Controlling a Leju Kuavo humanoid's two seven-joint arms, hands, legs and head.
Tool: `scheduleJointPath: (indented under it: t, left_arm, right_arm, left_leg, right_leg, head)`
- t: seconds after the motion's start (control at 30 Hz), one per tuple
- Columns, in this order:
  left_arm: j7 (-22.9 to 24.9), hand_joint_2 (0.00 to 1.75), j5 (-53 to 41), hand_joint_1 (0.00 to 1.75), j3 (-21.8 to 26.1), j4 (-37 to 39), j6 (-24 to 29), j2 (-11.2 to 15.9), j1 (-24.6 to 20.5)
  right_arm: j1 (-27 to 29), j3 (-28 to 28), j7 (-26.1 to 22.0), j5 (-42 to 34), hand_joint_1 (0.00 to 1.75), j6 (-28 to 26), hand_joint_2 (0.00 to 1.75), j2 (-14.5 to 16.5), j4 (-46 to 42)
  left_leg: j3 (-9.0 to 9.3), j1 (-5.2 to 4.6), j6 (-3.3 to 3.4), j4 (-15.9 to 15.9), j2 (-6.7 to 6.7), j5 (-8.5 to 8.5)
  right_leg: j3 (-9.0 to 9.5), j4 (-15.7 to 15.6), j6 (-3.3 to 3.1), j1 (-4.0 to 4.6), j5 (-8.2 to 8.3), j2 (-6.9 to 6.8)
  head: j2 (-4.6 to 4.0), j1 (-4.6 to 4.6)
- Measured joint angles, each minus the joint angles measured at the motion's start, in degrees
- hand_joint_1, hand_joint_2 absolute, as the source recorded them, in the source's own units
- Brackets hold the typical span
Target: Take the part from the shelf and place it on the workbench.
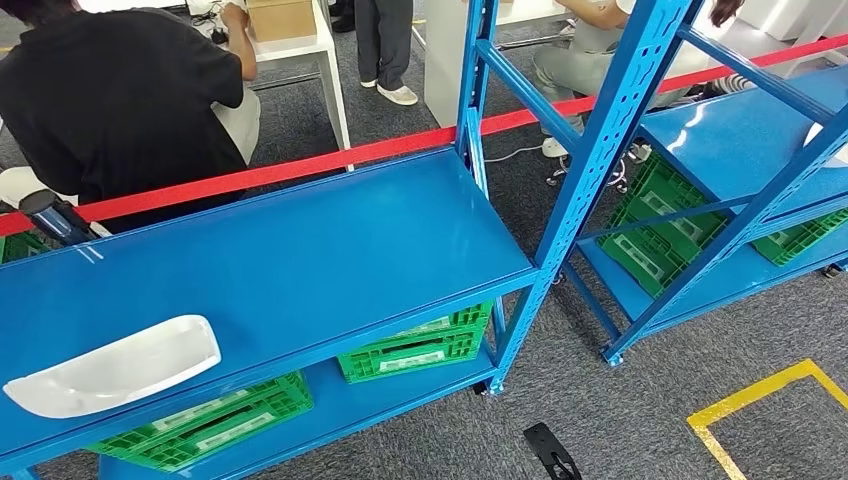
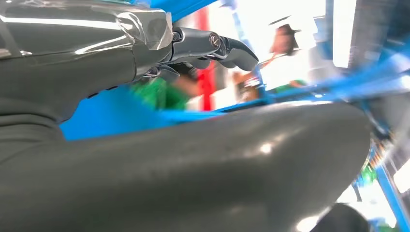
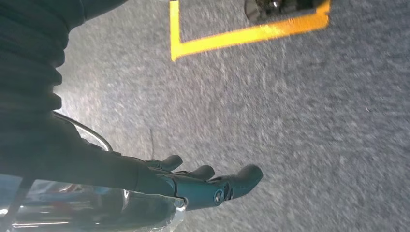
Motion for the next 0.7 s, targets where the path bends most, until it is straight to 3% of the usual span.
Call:
scheduleJointPath:
  t: [0.07, 0.1, 0.17, 0.2, 0.23, 0.27, 0.33, 0.4, 0.47, 0.57, 0.6, 0.7]
  left_arm:
    - [3.25, 0.00, -11.45, 0.00, -0.19, 0.16, -3.54, 1.85, -0.96]
    - [4.09, 0.44, -15.89, 0.00, -0.32, 0.40, -5.53, 2.62, -1.35]
    - [3.79, 1.31, -19.98, 0.00, -0.70, 1.28, -8.48, 3.51, -1.93]
    - [3.29, 1.75, -21.11, 0.00, -1.10, 1.88, -9.17, 3.83, -2.14]
    - [2.92, 1.75, -22.87, 0.00, -1.73, 2.48, -9.41, 4.26, -2.34]
    - [2.75, 1.75, -25.20, 0.00, -2.51, 2.97, -9.44, 4.77, -2.56]
    - [2.70, 1.75, -29.10, 0.00, -4.06, 3.57, -9.25, 5.80, -3.00]
    - [2.80, 1.75, -30.20, 0.00, -4.99, 3.88, -9.07, 6.52, -3.42]
    - [2.93, 1.75, -30.45, 0.00, -5.53, 4.11, -8.91, 7.02, -3.68]
    - [2.98, 1.75, -30.59, 0.00, -6.12, 4.20, -8.83, 7.45, -3.82]
    - [3.00, 1.75, -30.59, 0.00, -6.29, 4.22, -8.82, 7.48, -3.88]
    - [3.09, 1.75, -30.59, 0.00, -6.85, 4.48, -8.80, 7.48, -3.95]
  right_arm:
    - [-1.48, 1.95, -1.79, -2.63, 0.00, 0.67, 1.75, 0.14, 2.64]
    - [-2.08, 2.75, -2.56, -4.13, 0.00, 0.95, 1.75, 0.22, 4.03]
    - [-3.07, 3.87, -3.63, -6.93, 0.00, 1.64, 1.75, 0.46, 6.56]
    - [-3.48, 4.36, -3.90, -7.98, 0.00, 2.20, 1.75, 0.67, 7.67]
    - [-3.86, 4.88, -4.00, -8.75, 0.00, 2.86, 1.75, 0.98, 8.77]
    - [-4.25, 5.44, -4.01, -9.23, 0.00, 3.54, 1.75, 1.39, 9.87]
    - [-5.02, 6.57, -4.01, -9.66, 0.00, 4.34, 1.75, 2.50, 11.94]
    - [-5.66, 7.43, -4.01, -9.80, 0.00, 4.57, 1.75, 3.61, 13.47]
    - [-6.00, 8.04, -4.01, -9.89, 0.00, 4.78, 1.75, 4.31, 14.61]
    - [-6.25, 8.57, -4.04, -9.96, 0.00, 5.02, 1.75, 4.68, 15.96]
    - [-6.39, 8.71, -4.06, -9.96, 0.00, 5.05, 1.75, 4.73, 16.32]
    - [-6.68, 9.07, -4.07, -9.99, 0.00, 5.14, 1.75, 5.02, 17.20]
  left_leg:
    - [-0.92, 0.27, -0.69, 2.41, 0.08, -1.62]
    - [-2.46, 0.45, -1.08, 5.56, 0.11, -3.25]
    - [-7.32, 0.79, -1.72, 14.12, 0.14, -6.70]
    - [-9.51, 0.94, -1.90, 17.39, 0.17, -7.40]
    - [-10.70, 1.04, -1.97, 18.46, 0.19, -6.78]
    - [-10.73, 1.10, -1.93, 17.15, 0.21, -4.92]
    - [-8.05, 1.01, -1.34, 9.29, 0.24, 0.55]
    - [-5.58, 0.67, -0.38, 2.74, 0.33, 3.58]
    - [-5.16, 0.39, 0.22, 1.20, 0.34, 3.73]
    - [-4.66, 0.91, 0.87, 0.26, 0.31, 4.27]
    - [-4.43, 1.09, 1.08, -0.04, 0.33, 4.42]
    - [-4.37, 1.01, 1.30, -0.03, 0.32, 4.34]
  right_leg:
    - [0.33, -0.18, -0.55, -0.30, -0.21, 0.09]
    - [0.51, -0.23, -0.82, -0.43, -0.33, 0.10]
    - [0.66, -0.20, -1.21, -0.38, -0.60, 0.10]
    - [0.74, -0.19, -1.31, -0.35, -0.70, 0.12]
    - [0.88, -0.18, -1.37, -0.33, -0.82, 0.14]
    - [1.11, -0.18, -1.39, -0.29, -0.96, 0.18]
    - [1.68, -0.21, -1.30, -0.19, -1.29, 0.31]
    - [1.82, -0.20, -0.97, 0.10, -1.50, 0.49]
    - [1.64, -0.29, -0.44, 0.25, -1.54, 0.54]
    - [0.78, 1.40, 0.06, 0.27, -2.62, 0.29]
    - [-0.47, 3.98, -0.02, 0.22, -3.83, 0.20]
    - [-6.45, 15.67, -0.01, -0.14, -8.01, 0.09]
  head:
    - [0.00, -0.02]
    - [0.00, -0.03]
    - [0.00, -0.04]
    - [0.00, -0.04]
    - [0.00, -0.05]
    - [0.00, -0.05]
    - [0.00, -0.04]
    - [0.00, -0.03]
    - [0.00, -0.04]
    - [-0.01, 0.00]
    - [-0.01, 0.01]
    - [0.00, 0.02]
